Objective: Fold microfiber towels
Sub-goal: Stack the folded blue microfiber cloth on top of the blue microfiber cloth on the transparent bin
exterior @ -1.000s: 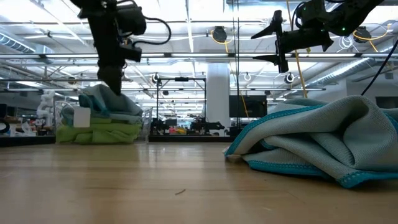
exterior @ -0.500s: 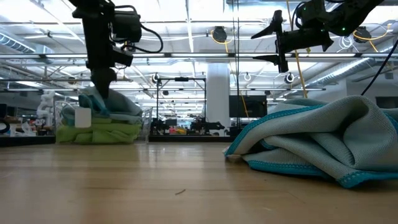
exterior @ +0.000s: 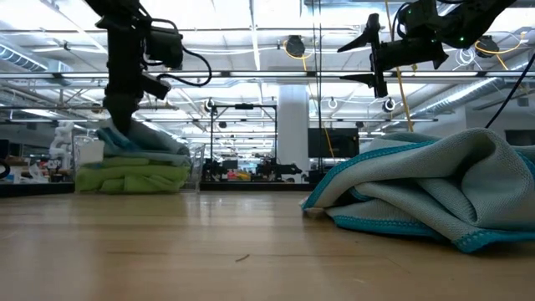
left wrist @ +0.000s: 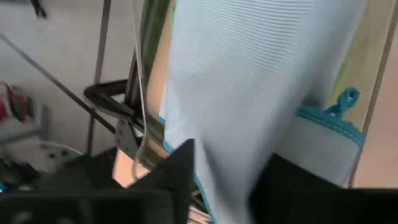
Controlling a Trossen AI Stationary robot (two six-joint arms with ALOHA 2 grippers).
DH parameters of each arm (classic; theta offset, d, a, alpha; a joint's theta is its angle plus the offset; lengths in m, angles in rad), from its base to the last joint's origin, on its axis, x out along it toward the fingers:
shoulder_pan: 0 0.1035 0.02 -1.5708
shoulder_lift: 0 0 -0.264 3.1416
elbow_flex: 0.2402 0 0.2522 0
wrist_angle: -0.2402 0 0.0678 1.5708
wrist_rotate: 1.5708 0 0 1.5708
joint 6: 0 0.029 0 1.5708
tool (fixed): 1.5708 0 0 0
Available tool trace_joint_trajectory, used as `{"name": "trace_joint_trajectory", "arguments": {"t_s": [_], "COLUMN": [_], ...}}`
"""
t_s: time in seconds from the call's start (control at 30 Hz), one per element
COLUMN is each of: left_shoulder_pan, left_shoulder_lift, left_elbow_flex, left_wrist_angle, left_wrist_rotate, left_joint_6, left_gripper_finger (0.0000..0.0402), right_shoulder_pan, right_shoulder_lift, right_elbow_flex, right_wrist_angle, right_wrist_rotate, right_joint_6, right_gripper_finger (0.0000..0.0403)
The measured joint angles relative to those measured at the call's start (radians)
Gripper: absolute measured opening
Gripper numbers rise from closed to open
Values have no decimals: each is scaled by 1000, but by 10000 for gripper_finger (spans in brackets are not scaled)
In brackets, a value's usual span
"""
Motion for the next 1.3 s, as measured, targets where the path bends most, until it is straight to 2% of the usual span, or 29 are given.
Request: {"name": "trace_joint_trajectory", "arguments": {"t_s": [0.17,0.23,0.43,0.57,0.73,0.97,1.1,1.3], "left_shoulder_pan": [-18,-22,-22,-22,-22,-21,-20,-20], "left_shoulder_lift": [0,0,0,0,0,0,-1,-1], "left_elbow_flex": [0,0,0,0,17,138,139,70], "left_wrist_angle": [11,10,12,35,25,-169,-189,-182], "left_wrist_rotate": [-39,-49,-61,-63,-106,-33,-7,-38], "left_joint_6": [179,269,544,604,423,-57,-297,-466], "left_gripper_finger": [26,14,70,111,172,251,272,274], "right_shoulder_pan": [0,0,0,0,0,0,0,0], "right_shoulder_lift": [0,0,0,0,0,0,0,0], "right_elbow_flex": [0,0,0,0,0,0,0,0], "right_wrist_angle": [0,0,0,0,0,0,0,0], "right_wrist_rotate": [0,0,2,2,2,3,28,30], "right_joint_6": [1,1,2,1,2,-4,-8,-7], "right_gripper_finger": [286,286,286,286,286,286,286,286]}}
